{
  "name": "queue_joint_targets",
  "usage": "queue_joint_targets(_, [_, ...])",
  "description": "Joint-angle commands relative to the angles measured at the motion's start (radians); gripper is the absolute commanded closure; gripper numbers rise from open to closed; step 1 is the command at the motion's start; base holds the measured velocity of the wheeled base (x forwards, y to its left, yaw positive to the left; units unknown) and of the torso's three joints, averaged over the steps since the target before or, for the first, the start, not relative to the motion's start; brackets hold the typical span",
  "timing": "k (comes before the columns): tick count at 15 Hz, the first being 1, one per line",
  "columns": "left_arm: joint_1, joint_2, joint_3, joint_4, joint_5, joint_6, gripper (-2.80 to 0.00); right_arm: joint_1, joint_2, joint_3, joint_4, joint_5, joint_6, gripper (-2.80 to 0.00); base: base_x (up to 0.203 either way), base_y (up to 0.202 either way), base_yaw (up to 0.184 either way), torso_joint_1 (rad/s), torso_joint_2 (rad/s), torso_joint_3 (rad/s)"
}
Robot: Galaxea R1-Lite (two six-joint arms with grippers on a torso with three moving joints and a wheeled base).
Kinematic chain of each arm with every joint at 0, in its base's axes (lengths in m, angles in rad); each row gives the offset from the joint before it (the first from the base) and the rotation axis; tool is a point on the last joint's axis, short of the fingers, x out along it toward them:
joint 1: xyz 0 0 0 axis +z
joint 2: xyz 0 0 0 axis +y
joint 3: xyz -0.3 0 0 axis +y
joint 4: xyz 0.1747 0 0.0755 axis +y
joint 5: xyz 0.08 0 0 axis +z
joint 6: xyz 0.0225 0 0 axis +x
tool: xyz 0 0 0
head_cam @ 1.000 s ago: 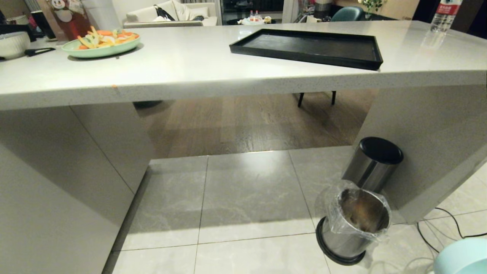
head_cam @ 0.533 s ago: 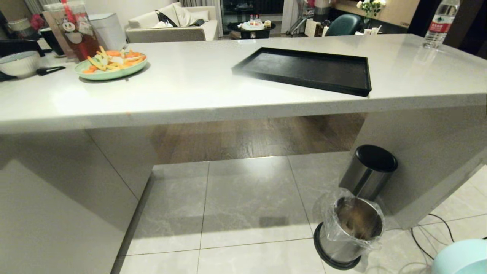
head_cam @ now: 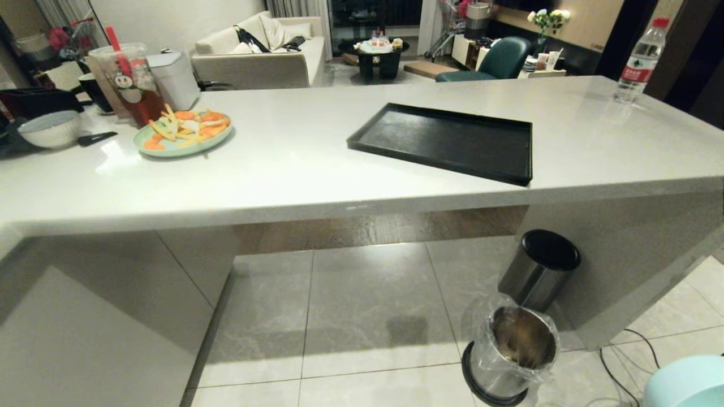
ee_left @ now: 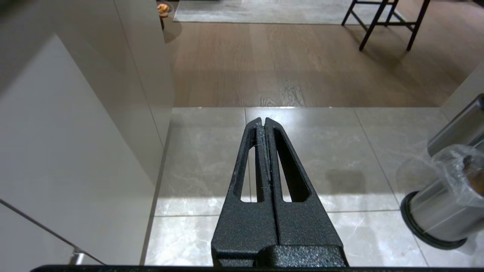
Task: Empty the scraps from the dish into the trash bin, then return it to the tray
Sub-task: Put the bowl back to the table
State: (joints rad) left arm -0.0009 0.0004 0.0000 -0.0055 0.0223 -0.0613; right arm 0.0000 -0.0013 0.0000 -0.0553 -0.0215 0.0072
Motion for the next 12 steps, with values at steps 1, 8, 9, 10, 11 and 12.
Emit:
queue_joint_targets(1, [-0.001, 0.001, 0.0, -0.001, 0.001, -0.002, 0.0, 0.0, 0.001, 0.0, -0.001, 0.0, 0.0, 0.0, 0.0, 0.0, 0.0, 0.114, -0.49, -0.371])
queue_joint_targets(8, [-0.001, 0.001, 0.0, -0.001, 0.001, -0.002, 0.0, 0.0, 0.001, 0.0, -0.001, 0.002, 0.002, 0.0, 0.0, 0.0, 0.0, 0.159, -0.52, -0.367])
queue_joint_targets(9, [0.0, 0.001, 0.0, -0.001, 0.001, -0.002, 0.0, 0.0, 0.001, 0.0, -0.001, 0.002, 0.002, 0.0, 0.0, 0.0, 0.0, 0.197, -0.56, -0.36])
queue_joint_targets(10, [-0.001, 0.001, 0.0, -0.001, 0.001, -0.002, 0.0, 0.0, 0.001, 0.0, -0.001, 0.002, 0.002, 0.0, 0.0, 0.0, 0.0, 0.205, -0.57, -0.37])
queue_joint_targets(11, [-0.001, 0.0, 0.0, -0.001, 0.001, -0.002, 0.0, 0.0, 0.001, 0.0, -0.001, 0.002, 0.002, 0.0, 0.0, 0.0, 0.0, 0.203, -0.58, -0.373])
queue_joint_targets(12, [0.001, 0.001, 0.0, -0.001, 0.001, -0.002, 0.0, 0.0, 0.001, 0.0, -0.001, 0.002, 0.002, 0.0, 0.0, 0.0, 0.0, 0.193, -0.59, -0.373])
